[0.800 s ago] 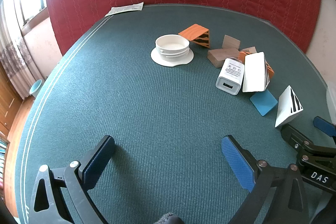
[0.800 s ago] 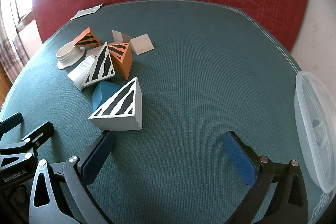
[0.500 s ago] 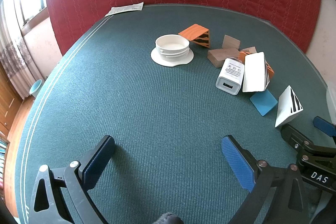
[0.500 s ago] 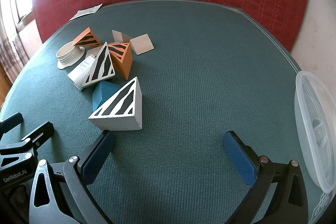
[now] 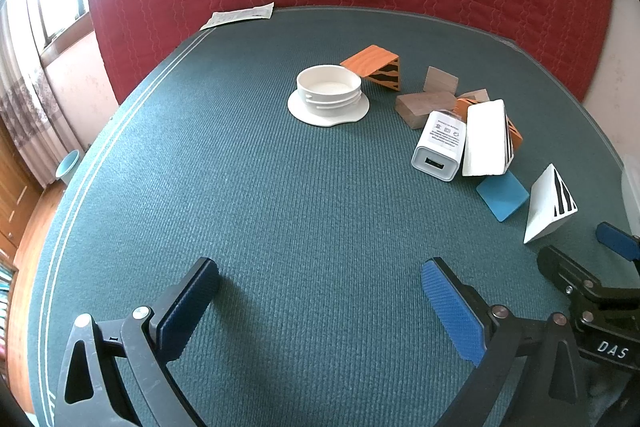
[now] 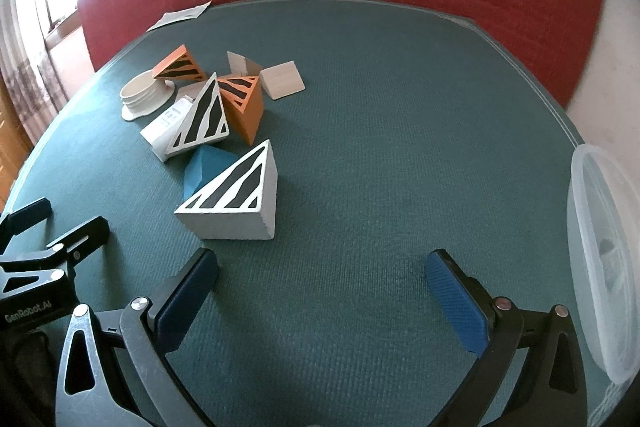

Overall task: Organize rigid objects
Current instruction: 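Move the right tool toward the white black-striped triangular block, then grasp the white striped triangle with the right tool while the left tool approaches the white charger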

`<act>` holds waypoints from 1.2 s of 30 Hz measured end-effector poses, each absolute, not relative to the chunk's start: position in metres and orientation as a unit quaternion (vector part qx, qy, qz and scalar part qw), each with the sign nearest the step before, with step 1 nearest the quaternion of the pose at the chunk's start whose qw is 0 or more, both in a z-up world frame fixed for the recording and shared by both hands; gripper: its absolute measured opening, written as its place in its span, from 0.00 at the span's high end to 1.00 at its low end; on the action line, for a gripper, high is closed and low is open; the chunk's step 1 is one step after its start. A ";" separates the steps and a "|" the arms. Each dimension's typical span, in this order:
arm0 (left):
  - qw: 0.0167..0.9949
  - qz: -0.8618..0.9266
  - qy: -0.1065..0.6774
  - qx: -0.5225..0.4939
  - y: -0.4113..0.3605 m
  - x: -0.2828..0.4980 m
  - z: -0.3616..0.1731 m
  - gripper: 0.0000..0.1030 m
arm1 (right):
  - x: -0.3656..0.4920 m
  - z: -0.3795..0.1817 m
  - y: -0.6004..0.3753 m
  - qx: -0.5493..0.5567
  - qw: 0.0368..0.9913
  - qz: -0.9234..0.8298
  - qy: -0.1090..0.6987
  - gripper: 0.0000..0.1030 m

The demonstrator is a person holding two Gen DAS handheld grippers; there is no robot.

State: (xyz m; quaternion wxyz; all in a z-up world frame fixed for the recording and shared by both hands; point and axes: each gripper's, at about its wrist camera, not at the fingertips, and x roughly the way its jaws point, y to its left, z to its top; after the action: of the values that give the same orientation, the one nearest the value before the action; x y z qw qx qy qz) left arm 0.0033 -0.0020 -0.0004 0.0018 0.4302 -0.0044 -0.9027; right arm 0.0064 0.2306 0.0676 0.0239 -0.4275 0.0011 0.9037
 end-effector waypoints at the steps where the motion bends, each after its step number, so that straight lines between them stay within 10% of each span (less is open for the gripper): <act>1: 0.002 -0.903 -0.004 0.430 -0.002 0.004 0.000 0.00 | 0.006 0.069 0.233 -0.428 0.024 0.903 0.001 0.00; 14: -0.006 -0.902 -0.006 0.431 -0.005 0.006 0.000 0.00 | 0.025 0.073 0.237 -0.422 -0.017 0.907 -0.002 0.01; 36: -0.006 -0.902 -0.006 0.432 -0.005 0.007 0.000 0.00 | 0.006 0.086 0.215 -0.401 -0.089 0.911 0.020 0.51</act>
State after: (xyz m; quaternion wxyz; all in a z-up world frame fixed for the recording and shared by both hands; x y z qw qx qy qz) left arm 0.0069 -0.0051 0.0005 -0.0060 0.4315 -0.0058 -0.9021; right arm 0.0062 0.2153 0.0856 -0.0886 -0.4015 0.0197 0.9114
